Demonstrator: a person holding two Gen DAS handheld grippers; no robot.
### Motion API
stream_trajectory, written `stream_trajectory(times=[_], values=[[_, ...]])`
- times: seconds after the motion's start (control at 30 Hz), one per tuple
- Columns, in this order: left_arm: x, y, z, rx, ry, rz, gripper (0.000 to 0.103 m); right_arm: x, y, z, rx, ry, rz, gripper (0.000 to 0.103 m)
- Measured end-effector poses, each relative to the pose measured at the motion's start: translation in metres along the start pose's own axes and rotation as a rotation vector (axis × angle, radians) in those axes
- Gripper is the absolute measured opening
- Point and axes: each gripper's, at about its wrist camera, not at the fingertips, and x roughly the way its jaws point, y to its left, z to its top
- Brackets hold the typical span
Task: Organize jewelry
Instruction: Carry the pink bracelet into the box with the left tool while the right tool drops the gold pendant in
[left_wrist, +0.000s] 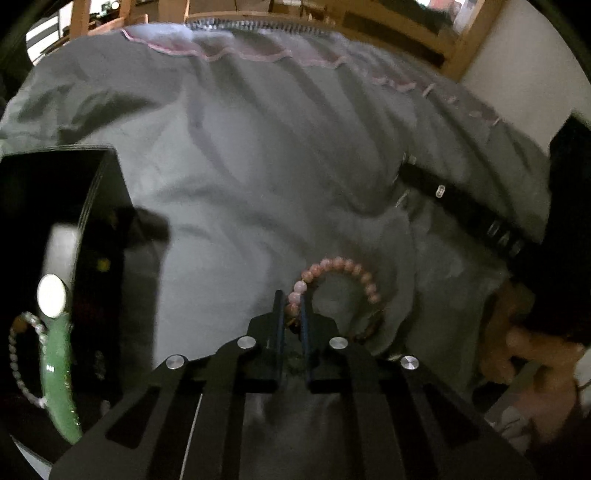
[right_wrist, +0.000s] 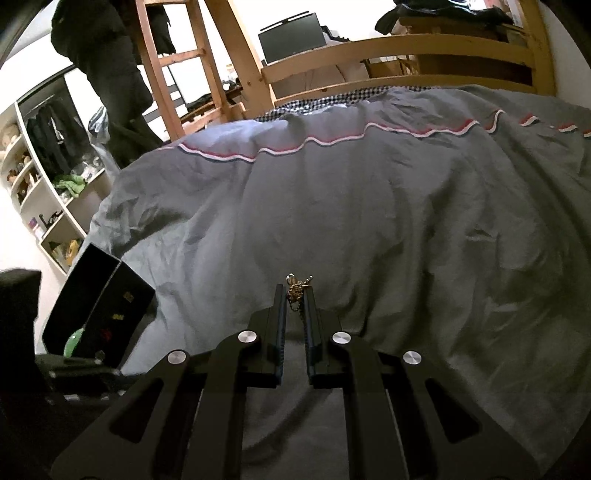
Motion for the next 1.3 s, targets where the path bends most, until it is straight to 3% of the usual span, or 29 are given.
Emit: stream_trajectory(times=[0.3, 0.53, 1.03, 1.3], values=[[-0.044, -0.004, 0.011, -0.001, -0.098, -0.017, 0.008, -0.012, 0.018, 0.006, -0.062, -0.031, 0.025, 0.010], [-0.074, 0.003, 0.017, -0.010, -0.146, 0.053, 0.008, -0.023, 0.046, 0.009, -0.160, -0.045, 0.039, 0.010], [-0.139, 0.029, 0.003, -0.029, -0.243, 0.140, 0.008, -0.058, 0.095, 0.013, -0.237, -0.112, 0.119, 0.010], [-0.157, 0.051, 0.007, -0.053, -0.260, 0.191, 0.008, -0.057, 0.127, 0.001, -0.269, -0.057, 0.143, 0.010]])
